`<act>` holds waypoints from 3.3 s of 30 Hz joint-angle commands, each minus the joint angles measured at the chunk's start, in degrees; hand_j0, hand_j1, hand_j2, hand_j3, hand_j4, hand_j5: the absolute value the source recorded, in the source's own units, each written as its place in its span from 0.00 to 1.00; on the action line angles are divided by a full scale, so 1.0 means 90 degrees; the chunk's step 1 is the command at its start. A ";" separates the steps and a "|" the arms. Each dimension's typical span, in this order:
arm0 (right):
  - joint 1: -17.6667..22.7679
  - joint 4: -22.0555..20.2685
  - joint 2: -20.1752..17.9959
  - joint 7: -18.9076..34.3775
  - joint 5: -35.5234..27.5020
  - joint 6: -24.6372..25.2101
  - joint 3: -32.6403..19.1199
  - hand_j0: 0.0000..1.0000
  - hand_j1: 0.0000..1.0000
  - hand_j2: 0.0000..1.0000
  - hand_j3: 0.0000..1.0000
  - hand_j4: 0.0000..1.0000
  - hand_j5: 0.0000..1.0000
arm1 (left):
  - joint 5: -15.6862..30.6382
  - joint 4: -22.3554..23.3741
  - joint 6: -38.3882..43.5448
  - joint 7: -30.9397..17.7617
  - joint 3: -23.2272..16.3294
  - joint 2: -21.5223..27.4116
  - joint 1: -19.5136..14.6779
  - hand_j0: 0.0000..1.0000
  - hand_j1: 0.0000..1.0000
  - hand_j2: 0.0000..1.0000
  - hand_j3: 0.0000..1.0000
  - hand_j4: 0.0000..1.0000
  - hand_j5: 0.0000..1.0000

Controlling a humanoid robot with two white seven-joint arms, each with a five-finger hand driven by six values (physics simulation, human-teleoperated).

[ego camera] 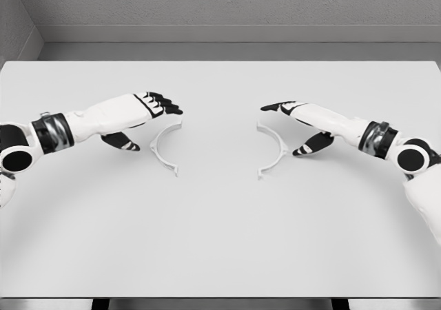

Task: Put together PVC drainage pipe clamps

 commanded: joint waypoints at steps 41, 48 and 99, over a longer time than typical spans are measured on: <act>-0.0605 0.0777 0.0757 0.0018 0.0502 0.0015 0.0030 1.00 1.00 1.00 1.00 1.00 1.00 | -0.0599 0.0608 0.0014 0.0002 -0.0077 -0.0812 -0.0108 1.00 1.00 1.00 1.00 1.00 1.00; -0.0664 0.0787 0.0894 0.0018 0.0521 0.0015 0.0060 1.00 1.00 1.00 1.00 1.00 1.00 | -0.0657 0.0608 0.0014 0.0002 -0.0126 -0.0998 -0.0117 1.00 1.00 1.00 1.00 1.00 1.00; -0.0879 0.0787 0.1313 0.0008 0.0677 0.0015 0.0499 1.00 1.00 1.00 1.00 1.00 1.00 | -0.1009 0.1184 0.0014 0.0002 0.1075 0.0038 -0.0596 1.00 1.00 1.00 1.00 1.00 1.00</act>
